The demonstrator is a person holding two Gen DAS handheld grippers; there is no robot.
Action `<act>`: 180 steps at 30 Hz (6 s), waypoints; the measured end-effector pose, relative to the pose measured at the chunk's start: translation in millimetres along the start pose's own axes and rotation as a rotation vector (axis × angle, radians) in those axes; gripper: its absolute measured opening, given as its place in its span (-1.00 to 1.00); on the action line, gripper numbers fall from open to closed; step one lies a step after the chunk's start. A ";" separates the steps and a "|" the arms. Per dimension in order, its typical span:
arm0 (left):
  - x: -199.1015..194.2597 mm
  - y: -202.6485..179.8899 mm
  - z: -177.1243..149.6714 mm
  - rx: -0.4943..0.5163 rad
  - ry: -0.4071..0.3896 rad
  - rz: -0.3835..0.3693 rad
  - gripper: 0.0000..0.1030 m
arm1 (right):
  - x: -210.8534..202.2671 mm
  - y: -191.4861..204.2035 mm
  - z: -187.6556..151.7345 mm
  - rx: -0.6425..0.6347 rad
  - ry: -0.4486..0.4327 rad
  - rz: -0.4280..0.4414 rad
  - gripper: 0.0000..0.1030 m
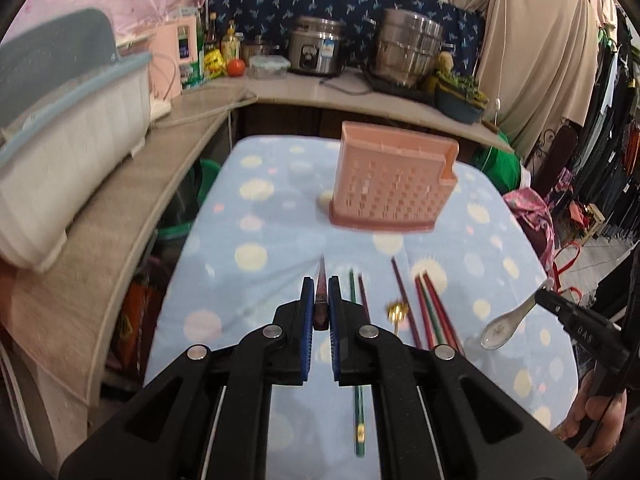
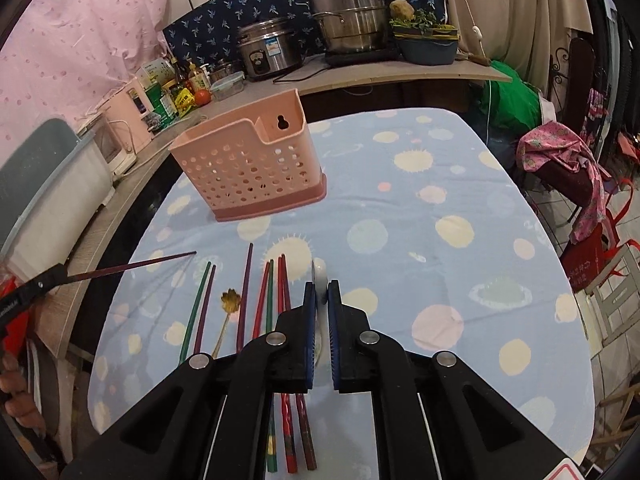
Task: Organize utensils
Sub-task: 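Lower the spoon and chopstick into the pink caddy and open both grippers, then move both open grippers back over the remaining chopsticks, then grasp a red chopstick with the right gripper while the left grasps a green one, then lift both chopsticks and lower them tip-first into the pink caddy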
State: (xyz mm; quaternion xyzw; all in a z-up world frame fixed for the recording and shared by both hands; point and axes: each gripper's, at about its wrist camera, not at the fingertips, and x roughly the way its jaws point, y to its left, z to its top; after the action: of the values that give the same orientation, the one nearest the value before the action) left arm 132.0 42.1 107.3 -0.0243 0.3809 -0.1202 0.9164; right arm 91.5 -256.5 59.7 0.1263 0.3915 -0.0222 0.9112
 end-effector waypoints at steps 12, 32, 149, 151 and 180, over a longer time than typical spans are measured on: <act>-12.4 -13.6 125.3 0.024 -0.173 0.000 -0.87 | 3.5 25.5 104.7 -0.026 -0.151 0.069 -0.87; 12.1 -48.0 232.5 0.012 -0.404 -0.060 -0.87 | 101.6 23.5 180.1 0.031 -0.110 0.061 -0.87; 63.5 -27.9 -164.1 0.095 0.236 0.032 -0.85 | 20.0 7.5 -144.7 -0.095 0.176 -0.036 -0.85; 62.1 -26.6 -163.2 0.085 0.238 0.029 -0.85 | 17.8 7.2 -143.5 -0.087 0.174 -0.029 -0.85; -11.0 -23.5 -22.6 0.028 -0.022 -0.014 -0.86 | -66.9 8.0 -5.1 -0.029 -0.168 0.061 -0.86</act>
State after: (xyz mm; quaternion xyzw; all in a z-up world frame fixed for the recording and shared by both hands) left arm 103.8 22.9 102.1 -0.0154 0.3689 -0.1316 0.9200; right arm 42.6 -251.5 106.1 0.1227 0.3102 0.0007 0.9427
